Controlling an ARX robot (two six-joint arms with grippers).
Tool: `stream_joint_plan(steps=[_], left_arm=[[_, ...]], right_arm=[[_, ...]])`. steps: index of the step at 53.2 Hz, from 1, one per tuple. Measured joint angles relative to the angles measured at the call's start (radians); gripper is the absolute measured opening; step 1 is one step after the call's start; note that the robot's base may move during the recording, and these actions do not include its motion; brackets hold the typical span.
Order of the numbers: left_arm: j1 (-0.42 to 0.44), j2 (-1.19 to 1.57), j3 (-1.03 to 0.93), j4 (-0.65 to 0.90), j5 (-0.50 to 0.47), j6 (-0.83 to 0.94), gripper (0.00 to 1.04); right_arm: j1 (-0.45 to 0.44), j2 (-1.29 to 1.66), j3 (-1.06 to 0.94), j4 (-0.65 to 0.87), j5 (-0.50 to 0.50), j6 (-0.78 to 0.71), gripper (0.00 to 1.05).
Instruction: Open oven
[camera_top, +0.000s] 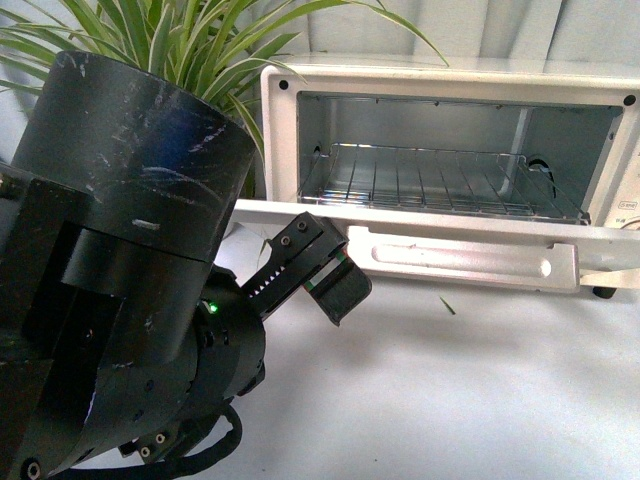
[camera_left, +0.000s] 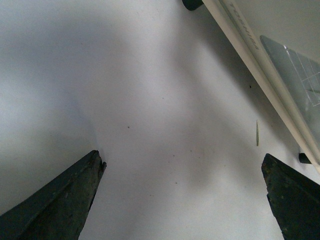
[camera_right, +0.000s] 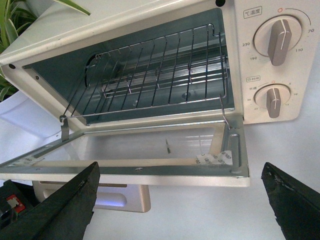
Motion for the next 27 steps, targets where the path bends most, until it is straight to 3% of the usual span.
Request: stream_joint_plan(steps=[27], left_arm=[[-0.003, -0.023, -0.05, 0.004, -0.088, 0.232, 0.98]], right_arm=[[-0.037, -0.01, -0.023, -0.002, -0.031, 0.008, 0.95]])
